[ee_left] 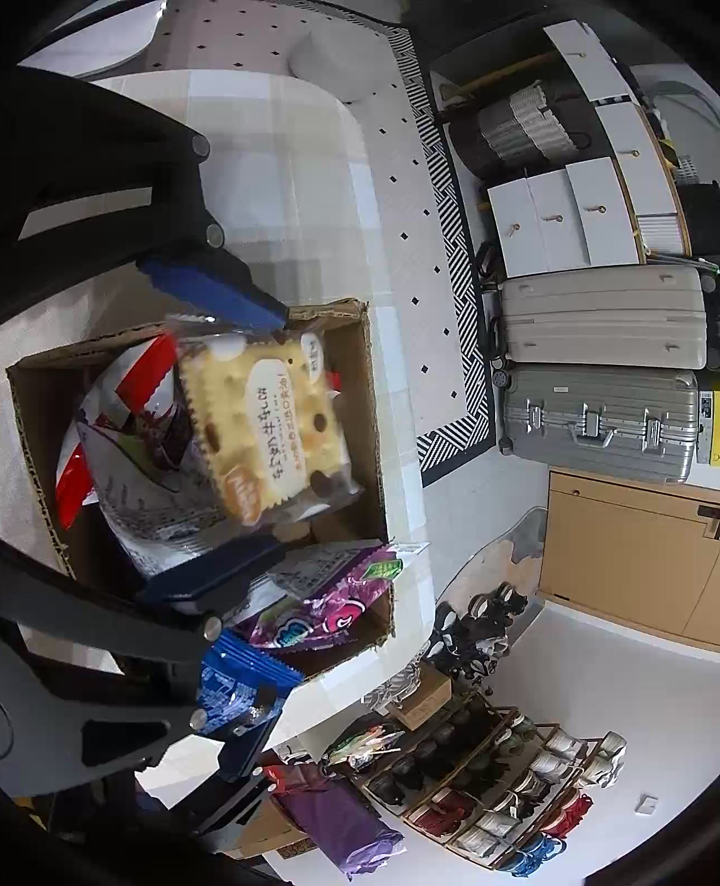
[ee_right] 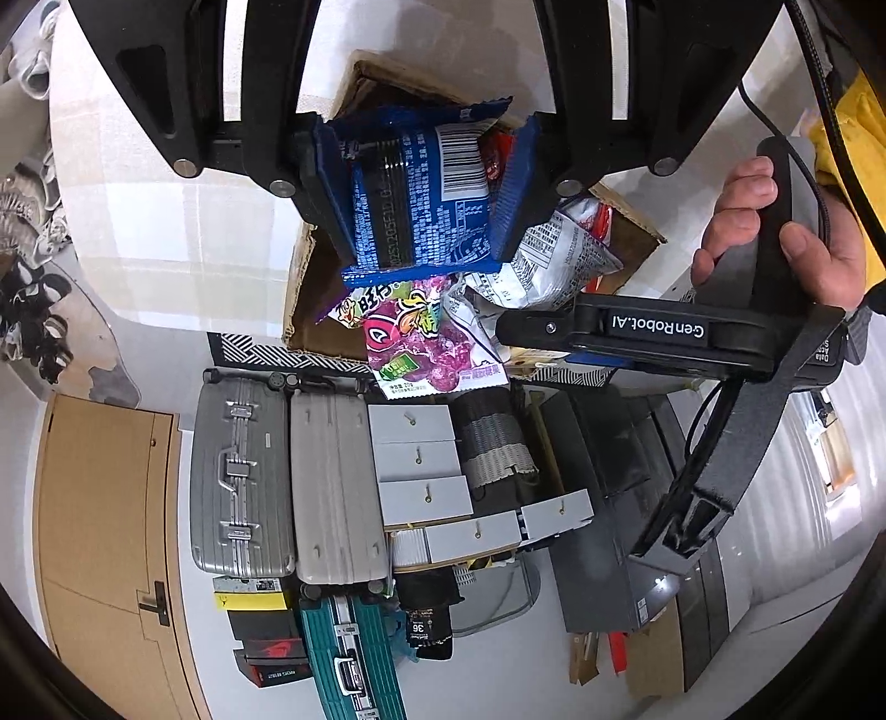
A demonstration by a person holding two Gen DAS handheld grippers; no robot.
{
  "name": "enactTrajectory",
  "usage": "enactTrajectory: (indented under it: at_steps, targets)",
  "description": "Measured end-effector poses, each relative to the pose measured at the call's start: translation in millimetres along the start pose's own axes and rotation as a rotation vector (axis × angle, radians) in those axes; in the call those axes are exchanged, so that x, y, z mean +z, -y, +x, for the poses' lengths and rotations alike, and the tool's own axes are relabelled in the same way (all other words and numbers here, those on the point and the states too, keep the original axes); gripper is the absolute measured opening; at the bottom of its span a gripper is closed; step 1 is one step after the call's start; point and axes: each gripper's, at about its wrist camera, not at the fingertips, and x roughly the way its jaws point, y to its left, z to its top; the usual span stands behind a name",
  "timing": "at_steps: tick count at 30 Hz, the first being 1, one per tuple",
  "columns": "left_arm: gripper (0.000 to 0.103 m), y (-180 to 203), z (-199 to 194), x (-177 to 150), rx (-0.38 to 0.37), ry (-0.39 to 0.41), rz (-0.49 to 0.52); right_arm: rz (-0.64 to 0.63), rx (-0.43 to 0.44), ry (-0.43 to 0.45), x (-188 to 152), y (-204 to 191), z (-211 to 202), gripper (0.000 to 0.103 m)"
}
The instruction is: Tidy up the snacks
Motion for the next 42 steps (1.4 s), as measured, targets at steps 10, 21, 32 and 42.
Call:
enactTrajectory:
  at_steps: [10, 21, 32, 42]
  targets:
    - [0.077, 2, -44, -9, 0.008, 0.056, 0.01, -0.002, 0.005, 0.055, 4, -5, -12, 0.067]
    - [0.08, -1, -150, -22, 0.038, 0.209, -0.034, -0.019, 0.013, 0.199, 23, -25, -74, 0.073]
    - [0.085, 12, -299, -123, 0.108, 0.377, -0.16, 0.021, 0.022, 0.28, 8, -49, -176, 0.086]
    - [0.102, 67, -388, -258, 0.151, 0.415, -0.123, 0.056, 0.01, 0.261, -56, -71, -240, 0.09]
